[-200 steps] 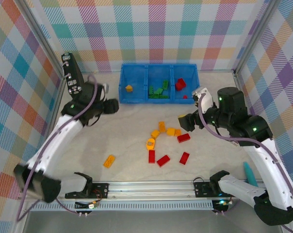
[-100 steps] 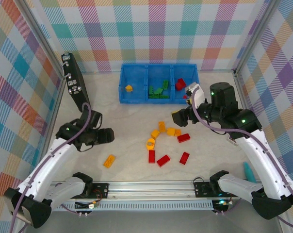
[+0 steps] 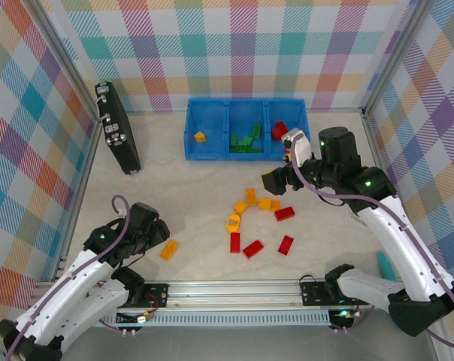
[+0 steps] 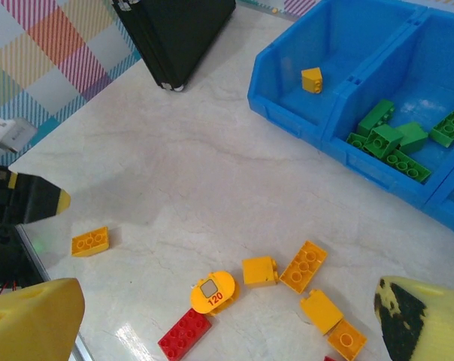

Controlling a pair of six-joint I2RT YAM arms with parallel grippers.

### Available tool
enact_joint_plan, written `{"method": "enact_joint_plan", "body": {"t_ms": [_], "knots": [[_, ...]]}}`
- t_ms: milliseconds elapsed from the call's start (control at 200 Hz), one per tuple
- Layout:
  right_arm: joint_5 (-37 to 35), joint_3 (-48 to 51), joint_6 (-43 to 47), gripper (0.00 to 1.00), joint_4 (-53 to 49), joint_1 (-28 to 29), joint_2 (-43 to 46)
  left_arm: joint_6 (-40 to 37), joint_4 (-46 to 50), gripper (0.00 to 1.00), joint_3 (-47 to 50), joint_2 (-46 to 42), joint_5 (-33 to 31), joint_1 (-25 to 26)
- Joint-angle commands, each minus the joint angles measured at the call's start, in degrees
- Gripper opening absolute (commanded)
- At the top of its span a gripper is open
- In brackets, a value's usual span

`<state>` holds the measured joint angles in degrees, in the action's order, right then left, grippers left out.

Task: Sort the legos into containers by color
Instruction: Pick up the lego from the bottom-left of the table.

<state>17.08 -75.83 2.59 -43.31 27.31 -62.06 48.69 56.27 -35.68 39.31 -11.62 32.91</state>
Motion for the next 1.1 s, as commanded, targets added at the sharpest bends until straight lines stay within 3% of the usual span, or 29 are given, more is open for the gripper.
{"method": "enact_joint_plan", "body": {"t_ms": [0,300,620,1095], "knots": [[1.8,0.4,-0.9,0.99,1.8,-0.2,-0.3,5.2,-3.0,0.72,2.8,2.1,-2.6,3.4],[1.5,2.1,-1.5,0.99,2.8,-0.2,-0.2,6.5,-11.6,0.72,4.3,12.8,-2.6,8.4],[0.7,2.1,-0.5,0.99,2.2,-0.3,-0.6,8.7,-13.8,0.75,5.5,19.2,-3.1,14.2],[0.8,2.0,-0.3,0.99,1.9,-0.3,-1.2,7.1,-13.0,0.78,6.0,23.6,-6.3,15.1]]}}
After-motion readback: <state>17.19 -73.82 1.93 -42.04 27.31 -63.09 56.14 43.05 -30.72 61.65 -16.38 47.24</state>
